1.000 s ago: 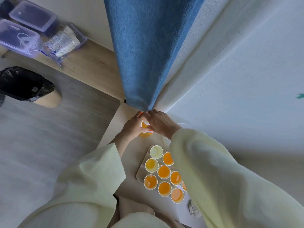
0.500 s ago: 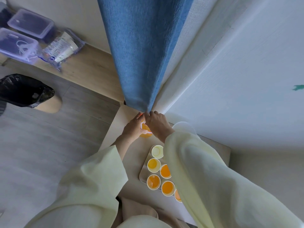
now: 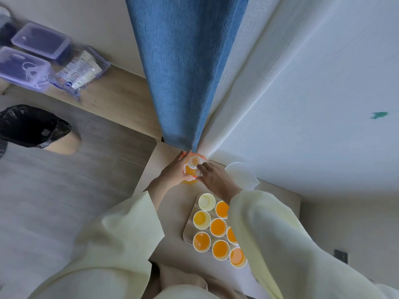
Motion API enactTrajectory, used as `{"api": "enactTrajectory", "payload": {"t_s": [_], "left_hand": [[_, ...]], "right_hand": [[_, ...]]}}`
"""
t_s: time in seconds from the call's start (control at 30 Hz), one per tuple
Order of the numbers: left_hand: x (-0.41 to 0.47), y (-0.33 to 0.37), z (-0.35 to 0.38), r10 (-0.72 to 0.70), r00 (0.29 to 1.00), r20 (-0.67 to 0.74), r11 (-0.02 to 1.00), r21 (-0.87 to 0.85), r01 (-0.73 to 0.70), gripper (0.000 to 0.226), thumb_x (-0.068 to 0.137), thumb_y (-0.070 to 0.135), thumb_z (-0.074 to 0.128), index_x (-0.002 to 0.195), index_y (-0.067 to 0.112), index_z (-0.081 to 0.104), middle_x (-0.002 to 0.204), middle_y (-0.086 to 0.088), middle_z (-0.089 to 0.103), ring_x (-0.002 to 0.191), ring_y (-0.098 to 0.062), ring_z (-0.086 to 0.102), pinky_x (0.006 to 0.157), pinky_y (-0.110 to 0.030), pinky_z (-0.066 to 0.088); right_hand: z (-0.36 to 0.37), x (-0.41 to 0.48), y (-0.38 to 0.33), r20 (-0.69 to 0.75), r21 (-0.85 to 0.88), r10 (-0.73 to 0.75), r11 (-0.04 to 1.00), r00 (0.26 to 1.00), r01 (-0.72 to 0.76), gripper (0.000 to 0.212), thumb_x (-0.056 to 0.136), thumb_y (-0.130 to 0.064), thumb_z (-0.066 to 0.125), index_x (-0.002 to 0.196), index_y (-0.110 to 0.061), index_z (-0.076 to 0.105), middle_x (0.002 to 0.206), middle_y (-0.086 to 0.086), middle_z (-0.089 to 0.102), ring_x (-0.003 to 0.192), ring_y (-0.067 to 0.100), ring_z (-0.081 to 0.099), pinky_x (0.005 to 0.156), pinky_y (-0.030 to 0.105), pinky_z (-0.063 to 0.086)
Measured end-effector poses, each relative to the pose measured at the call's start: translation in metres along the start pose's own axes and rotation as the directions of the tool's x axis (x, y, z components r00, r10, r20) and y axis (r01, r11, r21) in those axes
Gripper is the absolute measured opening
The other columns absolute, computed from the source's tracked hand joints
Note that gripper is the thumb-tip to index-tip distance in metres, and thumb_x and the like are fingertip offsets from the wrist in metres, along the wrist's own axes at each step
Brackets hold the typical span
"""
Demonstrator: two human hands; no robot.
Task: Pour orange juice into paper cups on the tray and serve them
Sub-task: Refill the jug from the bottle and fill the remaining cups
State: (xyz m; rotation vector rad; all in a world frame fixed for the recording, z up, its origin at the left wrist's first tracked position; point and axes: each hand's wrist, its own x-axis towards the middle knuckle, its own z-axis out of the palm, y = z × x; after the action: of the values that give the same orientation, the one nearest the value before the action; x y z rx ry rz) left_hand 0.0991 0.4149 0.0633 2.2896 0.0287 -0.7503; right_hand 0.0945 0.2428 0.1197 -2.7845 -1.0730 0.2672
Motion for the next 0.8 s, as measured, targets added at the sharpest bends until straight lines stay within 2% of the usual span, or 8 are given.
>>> {"api": "enactTrajectory", "payload": {"t_s": [0.07,0.17,0.23,0.33,0.4,0.53,0.67,0.8], "left_hand": [[-0.006,-0.003,0.0,0.014,1.0,0.002,0.996,-0.084,-0.014,0.102,0.08,0.038,0.073,0.153,0.035,0.002,0.161,0.001,0.011,0.145,-0.021,0.024,0.109,-0.045,0.037],[-0.021,-0.009,-0.001,-0.004,0.998,-0.058,0.979,-0.205,-0.008,0.095,0.084,0.042,0.07,0.153,0.03,0.006,0.156,0.001,0.028,0.14,-0.019,0.034,0.11,-0.041,0.036],[-0.03,-0.013,0.0,-0.047,0.997,-0.068,0.975,-0.222,0.031,0.085,0.09,0.046,0.062,0.154,0.026,0.01,0.154,-0.002,0.033,0.136,-0.021,0.039,0.109,-0.039,0.036],[-0.04,-0.021,0.001,-0.122,0.991,-0.058,0.982,-0.149,0.112,0.076,0.093,0.055,0.049,0.154,0.025,0.014,0.151,-0.009,0.036,0.132,-0.026,0.044,0.105,-0.041,0.039],[-0.043,-0.023,0.003,-0.168,0.985,-0.05,0.979,-0.128,0.16,0.071,0.096,0.051,0.046,0.153,0.022,0.016,0.148,-0.012,0.039,0.132,-0.028,0.043,0.104,-0.041,0.038],[-0.051,-0.013,0.003,-0.267,0.964,-0.02,0.958,-0.119,0.262,0.055,0.101,0.032,0.043,0.15,0.016,0.025,0.142,-0.015,0.045,0.128,-0.032,0.045,0.098,-0.036,0.039],[-0.064,-0.015,0.006,-0.361,0.932,0.018,0.909,-0.217,0.357,0.042,0.097,0.03,0.046,0.136,0.016,0.041,0.129,-0.012,0.056,0.112,-0.03,0.055,0.085,-0.033,0.044],[-0.076,-0.02,0.005,-0.438,0.897,0.058,0.85,-0.299,0.434,0.048,0.096,0.031,0.049,0.14,0.013,0.04,0.136,-0.012,0.052,0.117,-0.03,0.057,0.095,-0.037,0.047]], "right_hand": [[0.007,-0.008,-0.008,-0.022,0.011,-0.038,0.999,0.999,0.038,0.038,0.088,-0.038,0.046,0.082,-0.005,0.064,0.074,0.008,0.061,0.058,0.025,0.061,0.048,0.03,0.05],[0.012,-0.015,-0.015,-0.057,-0.005,-0.047,0.999,0.997,0.047,0.029,0.079,-0.034,0.073,0.088,-0.007,0.067,0.081,0.006,0.064,0.062,0.022,0.064,0.054,0.028,0.051],[0.017,-0.017,-0.018,0.056,-0.027,-0.017,0.999,0.998,0.018,0.041,0.067,-0.035,0.086,0.093,-0.008,0.072,0.093,0.009,0.067,0.073,0.025,0.068,0.064,0.031,0.055],[0.011,-0.013,-0.022,0.23,0.035,0.095,0.994,0.969,-0.106,0.043,0.088,-0.04,0.065,0.117,-0.008,0.065,0.124,0.011,0.058,0.114,0.03,0.056,0.1,0.038,0.04],[0.007,-0.009,-0.024,0.363,0.037,0.113,0.99,0.925,-0.136,0.048,0.094,-0.046,0.054,0.126,-0.011,0.061,0.131,0.008,0.054,0.124,0.027,0.044,0.106,0.034,0.029],[-0.008,0.008,-0.04,0.497,0.279,0.153,0.903,0.854,-0.325,0.038,0.091,-0.042,0.06,0.11,-0.01,0.07,0.113,0.008,0.064,0.103,0.021,0.054,0.08,0.028,0.04],[-0.029,0.034,-0.051,0.551,0.53,0.224,0.65,0.804,-0.545,0.035,0.092,-0.037,0.059,0.091,-0.004,0.073,0.079,0.005,0.066,0.071,0.009,0.057,0.071,0.022,0.043],[-0.057,0.046,-0.041,0.508,0.715,0.371,0.321,0.777,-0.621,0.02,0.093,-0.02,0.055,0.077,-0.012,0.064,0.063,-0.002,0.064,0.049,0.01,0.05,0.049,0.013,0.04]]}}
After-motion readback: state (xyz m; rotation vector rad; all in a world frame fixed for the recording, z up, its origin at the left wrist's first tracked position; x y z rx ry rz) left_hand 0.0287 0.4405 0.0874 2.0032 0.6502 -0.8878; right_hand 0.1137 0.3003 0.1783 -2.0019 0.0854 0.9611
